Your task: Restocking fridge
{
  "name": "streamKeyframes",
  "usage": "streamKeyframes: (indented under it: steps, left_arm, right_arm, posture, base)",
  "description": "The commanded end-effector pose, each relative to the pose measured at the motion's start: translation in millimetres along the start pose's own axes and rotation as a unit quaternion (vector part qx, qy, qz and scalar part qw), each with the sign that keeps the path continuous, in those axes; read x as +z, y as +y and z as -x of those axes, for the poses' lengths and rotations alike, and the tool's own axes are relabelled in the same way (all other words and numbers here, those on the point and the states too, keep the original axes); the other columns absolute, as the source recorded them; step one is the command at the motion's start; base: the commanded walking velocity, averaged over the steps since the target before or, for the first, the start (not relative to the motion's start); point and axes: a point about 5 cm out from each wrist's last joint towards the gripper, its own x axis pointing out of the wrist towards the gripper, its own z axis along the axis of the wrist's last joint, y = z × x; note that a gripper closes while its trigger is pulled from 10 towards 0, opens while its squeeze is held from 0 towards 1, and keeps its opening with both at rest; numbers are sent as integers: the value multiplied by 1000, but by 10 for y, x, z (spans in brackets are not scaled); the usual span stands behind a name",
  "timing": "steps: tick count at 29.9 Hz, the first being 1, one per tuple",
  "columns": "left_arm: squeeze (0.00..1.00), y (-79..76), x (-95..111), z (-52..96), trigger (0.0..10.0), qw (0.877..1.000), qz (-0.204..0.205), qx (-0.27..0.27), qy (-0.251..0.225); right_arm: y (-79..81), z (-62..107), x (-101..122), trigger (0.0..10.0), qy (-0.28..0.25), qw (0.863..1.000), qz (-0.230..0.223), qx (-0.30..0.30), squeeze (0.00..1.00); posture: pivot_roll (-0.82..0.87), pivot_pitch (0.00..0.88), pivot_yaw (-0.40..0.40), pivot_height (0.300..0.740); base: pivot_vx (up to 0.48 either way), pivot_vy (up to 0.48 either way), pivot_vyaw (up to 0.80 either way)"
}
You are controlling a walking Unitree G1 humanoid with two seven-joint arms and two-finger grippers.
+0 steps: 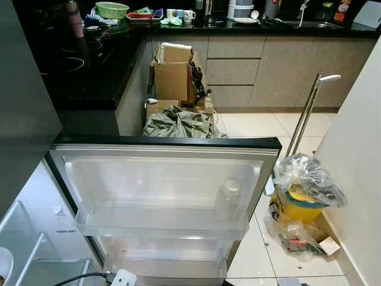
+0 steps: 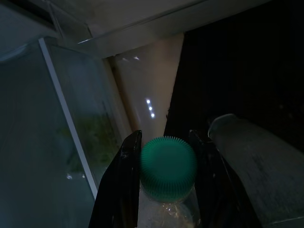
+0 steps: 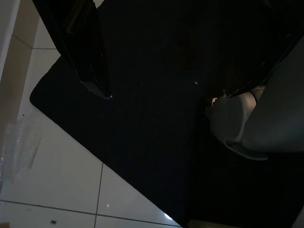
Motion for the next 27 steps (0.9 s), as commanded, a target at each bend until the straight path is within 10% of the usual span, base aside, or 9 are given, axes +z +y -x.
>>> streamKeyframes:
  steps: [1, 27]
  left_arm:
    - [0, 19, -59, 14, 10000, 1000, 3, -3, 10]
    - [0, -48, -93, 14, 10000, 999, 14, -21, 21]
  right_arm:
    - [18, 0, -5, 10000, -2, 1000, -6, 1, 0]
    - [-7, 6, -25, 10000, 2, 1000, -2, 0, 0]
  posture:
    - [-50, 24, 0, 686]
    - [-54, 26, -5, 686]
  base:
    - [0, 0, 0]
    - [0, -309, 0]
